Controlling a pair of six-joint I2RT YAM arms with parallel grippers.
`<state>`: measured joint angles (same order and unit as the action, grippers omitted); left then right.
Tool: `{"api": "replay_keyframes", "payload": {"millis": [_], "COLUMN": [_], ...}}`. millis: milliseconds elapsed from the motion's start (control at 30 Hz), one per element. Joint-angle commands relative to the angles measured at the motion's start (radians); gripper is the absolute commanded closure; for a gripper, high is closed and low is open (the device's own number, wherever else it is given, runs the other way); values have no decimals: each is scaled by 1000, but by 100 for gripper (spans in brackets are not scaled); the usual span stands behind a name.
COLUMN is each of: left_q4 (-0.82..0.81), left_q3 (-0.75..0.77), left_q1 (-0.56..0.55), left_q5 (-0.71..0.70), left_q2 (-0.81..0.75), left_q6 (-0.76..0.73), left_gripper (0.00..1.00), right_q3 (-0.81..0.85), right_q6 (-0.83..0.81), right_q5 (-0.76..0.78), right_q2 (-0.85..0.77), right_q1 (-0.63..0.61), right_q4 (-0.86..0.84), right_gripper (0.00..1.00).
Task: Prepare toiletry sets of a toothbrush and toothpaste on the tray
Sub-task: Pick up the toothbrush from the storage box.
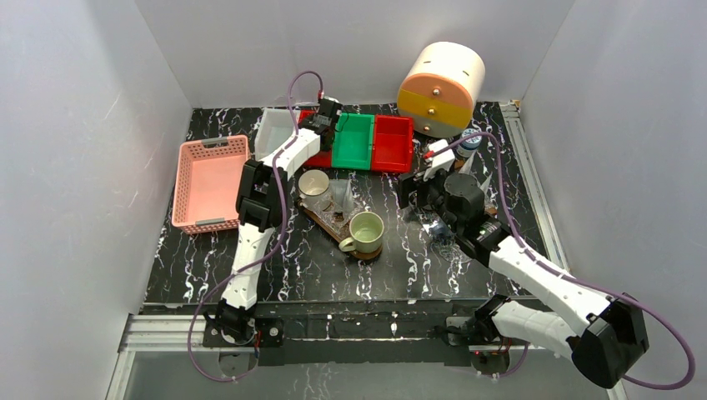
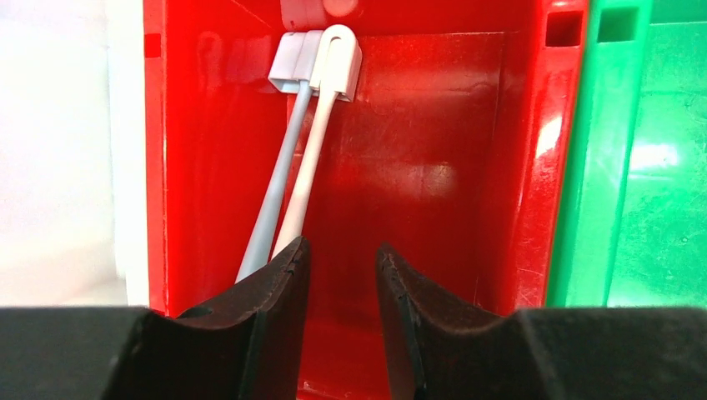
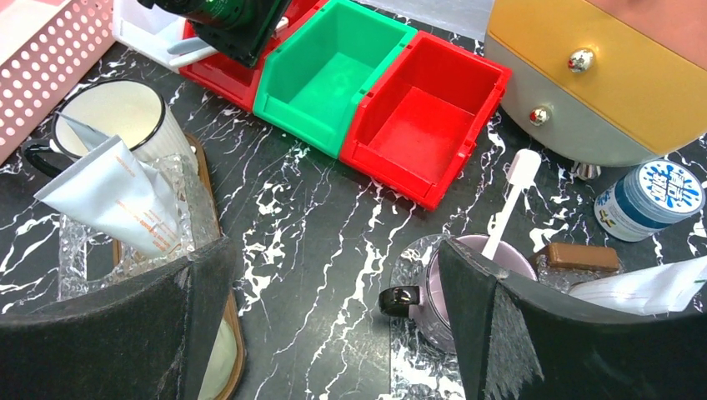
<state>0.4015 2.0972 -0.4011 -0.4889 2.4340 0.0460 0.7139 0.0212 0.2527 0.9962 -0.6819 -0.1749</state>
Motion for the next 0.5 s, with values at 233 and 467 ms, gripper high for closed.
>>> {"api": "replay_keyframes", "payload": {"millis": [233,467], "left_q4": [26,-23], "left_q3": [22,-35], "left_q1": [9,9], "left_q5": [-13,0], "left_q2": [-80,-148], "left_q6": [-21,-24], "left_gripper": [67,66], "right_q3": [68,67], "right_q6": [-1,5], "right_q5": [-27,-32], "right_q2": [41,52], "right_q1": [0,1], "right_q4": [-41,-47], "right_gripper": [1,1]}}
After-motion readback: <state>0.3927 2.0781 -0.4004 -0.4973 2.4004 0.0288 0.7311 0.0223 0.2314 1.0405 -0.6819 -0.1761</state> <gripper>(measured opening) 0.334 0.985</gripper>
